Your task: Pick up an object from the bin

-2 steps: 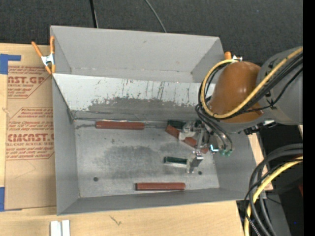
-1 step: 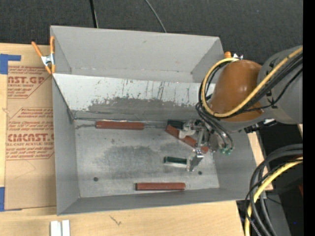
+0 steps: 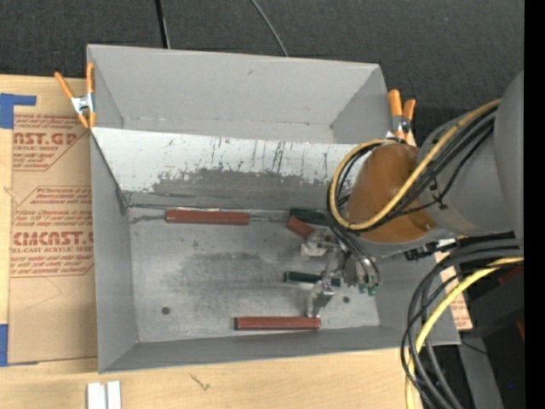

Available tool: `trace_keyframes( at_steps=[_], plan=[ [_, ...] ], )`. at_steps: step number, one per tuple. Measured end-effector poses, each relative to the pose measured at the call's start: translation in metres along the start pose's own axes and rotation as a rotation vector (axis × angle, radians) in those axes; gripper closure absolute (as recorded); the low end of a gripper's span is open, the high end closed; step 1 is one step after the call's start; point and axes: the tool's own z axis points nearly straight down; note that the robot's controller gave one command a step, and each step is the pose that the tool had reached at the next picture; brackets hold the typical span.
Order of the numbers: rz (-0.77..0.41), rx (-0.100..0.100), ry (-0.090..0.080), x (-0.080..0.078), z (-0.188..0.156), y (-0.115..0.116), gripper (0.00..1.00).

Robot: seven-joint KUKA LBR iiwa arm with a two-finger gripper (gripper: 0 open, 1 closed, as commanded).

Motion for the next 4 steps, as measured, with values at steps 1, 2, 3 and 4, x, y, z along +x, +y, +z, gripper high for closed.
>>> trace_keyframes(
  at_steps=[1,2,3,4],
  plan=[
    [0.067,0.001,0.011,0.006,-0.075,0.003,0.00],
    [0.005,0.001,0.003,0.000,-0.008,0.001,0.00],
    [0.024,0.001,-0.002,-0.002,-0.004,0.001,0.00],
    [0.005,0.001,0.007,-0.001,-0.008,0.002,1.00]
  ],
)
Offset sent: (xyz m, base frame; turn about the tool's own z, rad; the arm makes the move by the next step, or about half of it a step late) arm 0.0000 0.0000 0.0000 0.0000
